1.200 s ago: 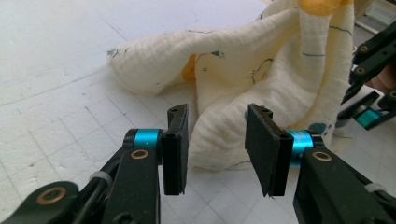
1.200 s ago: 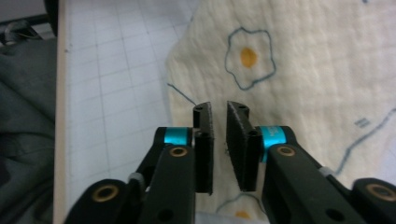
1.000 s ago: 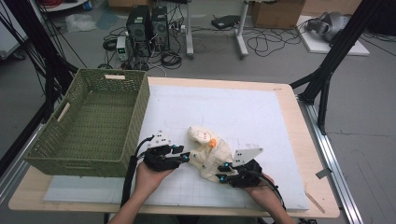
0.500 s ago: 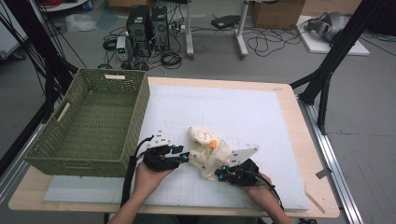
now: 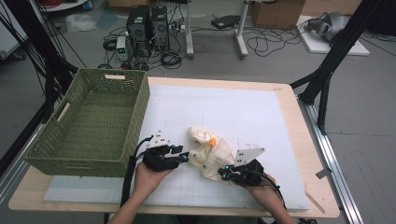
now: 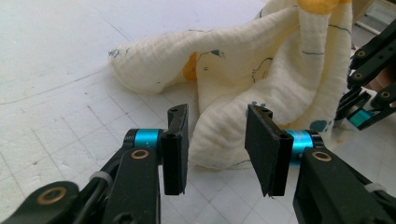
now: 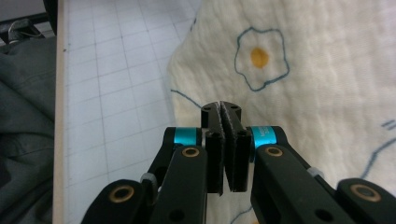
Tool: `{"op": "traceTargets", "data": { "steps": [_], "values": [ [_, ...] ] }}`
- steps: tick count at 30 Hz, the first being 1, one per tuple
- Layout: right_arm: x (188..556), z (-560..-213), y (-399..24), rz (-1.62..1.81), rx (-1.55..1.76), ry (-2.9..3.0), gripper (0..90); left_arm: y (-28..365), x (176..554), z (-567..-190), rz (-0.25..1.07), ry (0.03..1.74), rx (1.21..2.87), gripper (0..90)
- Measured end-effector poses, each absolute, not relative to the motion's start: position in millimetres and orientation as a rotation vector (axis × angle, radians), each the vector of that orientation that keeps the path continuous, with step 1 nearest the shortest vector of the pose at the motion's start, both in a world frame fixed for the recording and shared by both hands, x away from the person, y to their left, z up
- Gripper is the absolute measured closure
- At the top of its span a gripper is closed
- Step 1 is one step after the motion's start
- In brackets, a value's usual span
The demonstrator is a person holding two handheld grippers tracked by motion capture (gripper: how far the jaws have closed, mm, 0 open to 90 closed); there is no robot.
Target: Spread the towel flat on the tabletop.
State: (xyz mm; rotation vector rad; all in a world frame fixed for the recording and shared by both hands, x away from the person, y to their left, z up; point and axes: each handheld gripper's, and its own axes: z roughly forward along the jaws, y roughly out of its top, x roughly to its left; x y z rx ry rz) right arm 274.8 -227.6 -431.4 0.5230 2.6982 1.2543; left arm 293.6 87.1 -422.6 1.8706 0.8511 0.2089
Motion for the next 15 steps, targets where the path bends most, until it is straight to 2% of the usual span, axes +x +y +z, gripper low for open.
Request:
{"op": "traceTargets", "data": {
  "steps": [15],
  "values": [
    [264.0,-418.2,-268.6,1.322,0.619,2.595,88.3,77.8,294.4,-425.5,0.2,0.842,1.874,59.8]
  ]
}}
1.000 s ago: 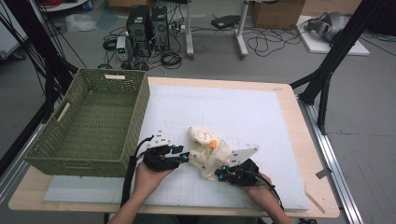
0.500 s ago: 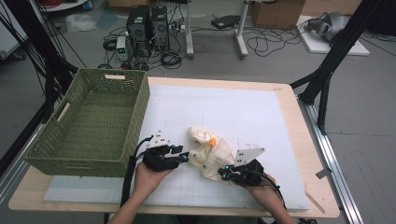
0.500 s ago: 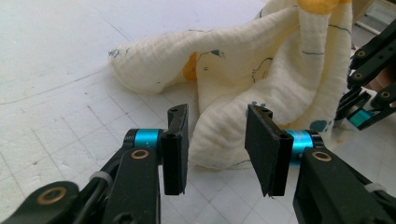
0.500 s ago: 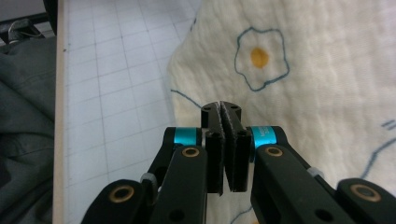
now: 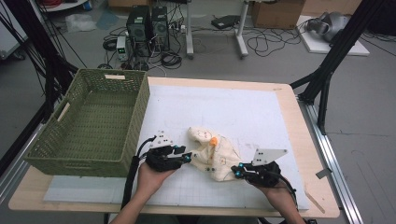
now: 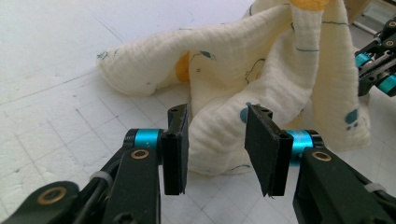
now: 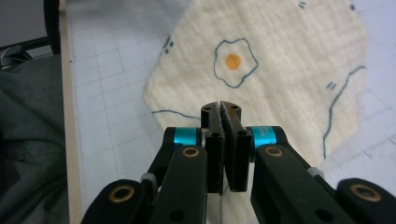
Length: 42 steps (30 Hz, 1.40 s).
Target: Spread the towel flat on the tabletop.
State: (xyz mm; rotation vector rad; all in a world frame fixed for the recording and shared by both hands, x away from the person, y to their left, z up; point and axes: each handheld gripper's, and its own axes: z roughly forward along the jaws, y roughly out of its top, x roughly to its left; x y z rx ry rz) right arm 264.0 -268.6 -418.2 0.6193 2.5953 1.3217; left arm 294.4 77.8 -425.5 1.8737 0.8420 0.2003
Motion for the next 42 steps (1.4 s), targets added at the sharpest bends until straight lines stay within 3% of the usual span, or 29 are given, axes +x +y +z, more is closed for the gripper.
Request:
{"op": "traceTargets", "data": {
  "steps": [12,20,26,32,42],
  "values": [
    [263.9,-430.3,-287.1,1.197,0.691,2.634,88.2,63.0,294.8,-434.0,0.175,0.821,1.915,59.8],
    [269.4,-436.8,-283.8,1.158,0.697,2.673,87.9,51.9,299.5,-450.8,0.228,0.816,2.072,56.4],
    [274.7,-440.3,-278.3,1.137,0.681,2.7,87.7,50.2,300.9,-451.0,0.29,0.82,2.082,66.3],
    [278.2,-441.6,-278.1,1.152,0.694,2.7,87.7,51.4,301.6,-450.9,0.303,0.807,2.082,85.1],
    [272.2,-431.7,-277.7,1.215,0.655,2.662,88.4,76.5,279.5,-425.3,0.359,0.774,2.051,86.5]
  ]
}}
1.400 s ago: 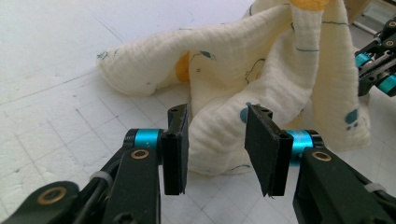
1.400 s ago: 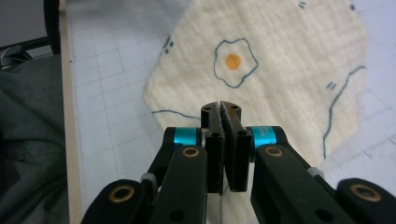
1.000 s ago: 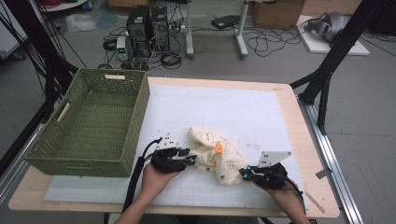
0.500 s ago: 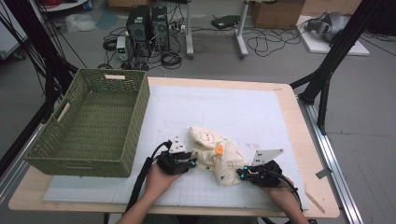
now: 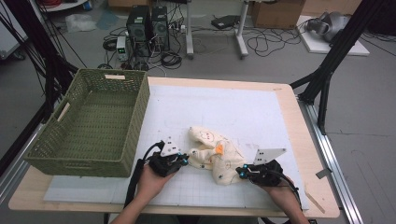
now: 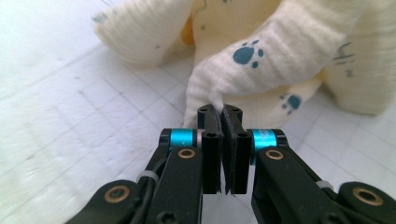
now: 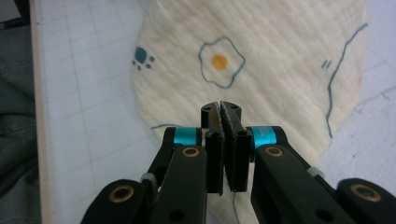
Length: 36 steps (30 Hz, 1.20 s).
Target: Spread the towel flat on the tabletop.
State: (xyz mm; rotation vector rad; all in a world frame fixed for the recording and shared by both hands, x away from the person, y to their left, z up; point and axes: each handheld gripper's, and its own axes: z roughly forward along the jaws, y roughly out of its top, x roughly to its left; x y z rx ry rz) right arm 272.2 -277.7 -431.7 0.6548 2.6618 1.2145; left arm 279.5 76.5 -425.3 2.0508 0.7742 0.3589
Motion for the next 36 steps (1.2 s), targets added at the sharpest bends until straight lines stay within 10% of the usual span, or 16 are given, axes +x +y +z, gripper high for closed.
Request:
{"op": "traceTargets", "data": {
  "steps": [12,21,29,36],
  "values": [
    [251.5,-422.0,-271.1,1.237,0.566,2.673,89.1,105.2,241.1,-404.0,0.393,0.78,2.009,86.5],
    [275.3,-435.6,-258.1,1.182,0.599,2.716,59.8,110.2,251.0,-411.2,0.41,0.848,1.98,86.4],
    [283.3,-440.3,-249.4,1.129,0.552,2.75,87.4,107.7,264.2,-419.6,0.429,0.9,1.965,86.4],
    [283.3,-433.1,-261.7,1.123,0.581,2.693,88.8,103.6,281.7,-416.5,0.466,0.956,1.923,86.4]
  ]
}}
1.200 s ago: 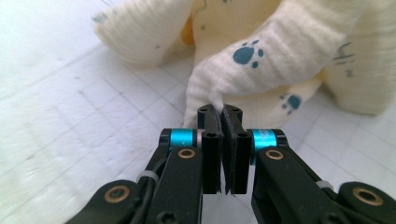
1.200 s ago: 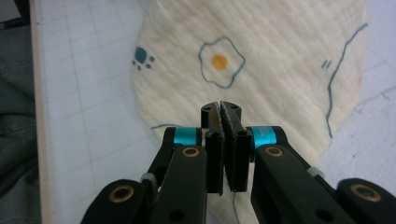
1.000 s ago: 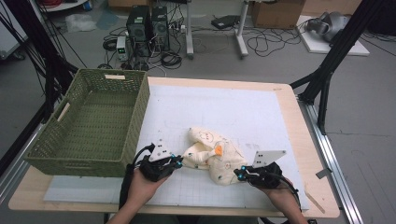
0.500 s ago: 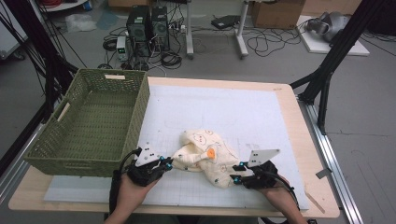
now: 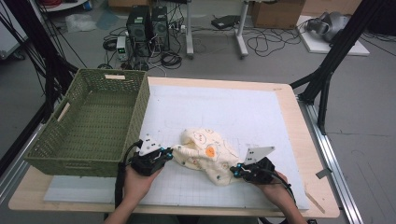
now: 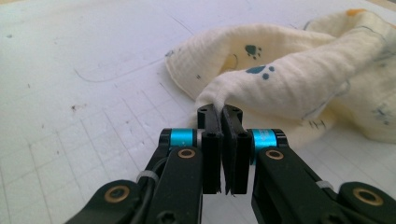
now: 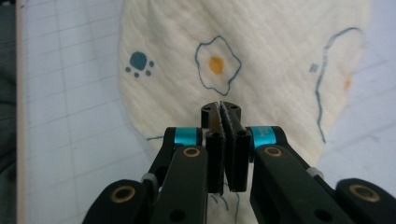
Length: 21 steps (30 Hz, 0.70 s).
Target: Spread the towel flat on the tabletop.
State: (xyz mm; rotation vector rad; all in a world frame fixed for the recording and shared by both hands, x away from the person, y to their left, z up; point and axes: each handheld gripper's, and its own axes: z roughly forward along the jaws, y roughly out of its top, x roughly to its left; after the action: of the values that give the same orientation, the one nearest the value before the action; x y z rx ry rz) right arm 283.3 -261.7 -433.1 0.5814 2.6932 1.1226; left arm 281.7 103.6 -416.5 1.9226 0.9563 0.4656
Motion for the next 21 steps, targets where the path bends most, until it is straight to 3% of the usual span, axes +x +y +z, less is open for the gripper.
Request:
{"op": "traceTargets", "data": {
  "steps": [9,14,21],
  "values": [
    [297.0,-434.1,-294.9,1.098,0.738,2.628,88.8,87.4,324.6,-432.6,0.482,1.087,1.93,86.4],
    [300.9,-439.4,-289.6,1.07,0.721,2.649,88.7,84.7,337.6,-444.7,0.445,1.145,1.923,85.5],
    [301.8,-439.9,-290.4,1.09,0.732,2.65,88.5,95.3,324.1,-431.9,0.453,1.079,1.931,69.3]
  ]
}}
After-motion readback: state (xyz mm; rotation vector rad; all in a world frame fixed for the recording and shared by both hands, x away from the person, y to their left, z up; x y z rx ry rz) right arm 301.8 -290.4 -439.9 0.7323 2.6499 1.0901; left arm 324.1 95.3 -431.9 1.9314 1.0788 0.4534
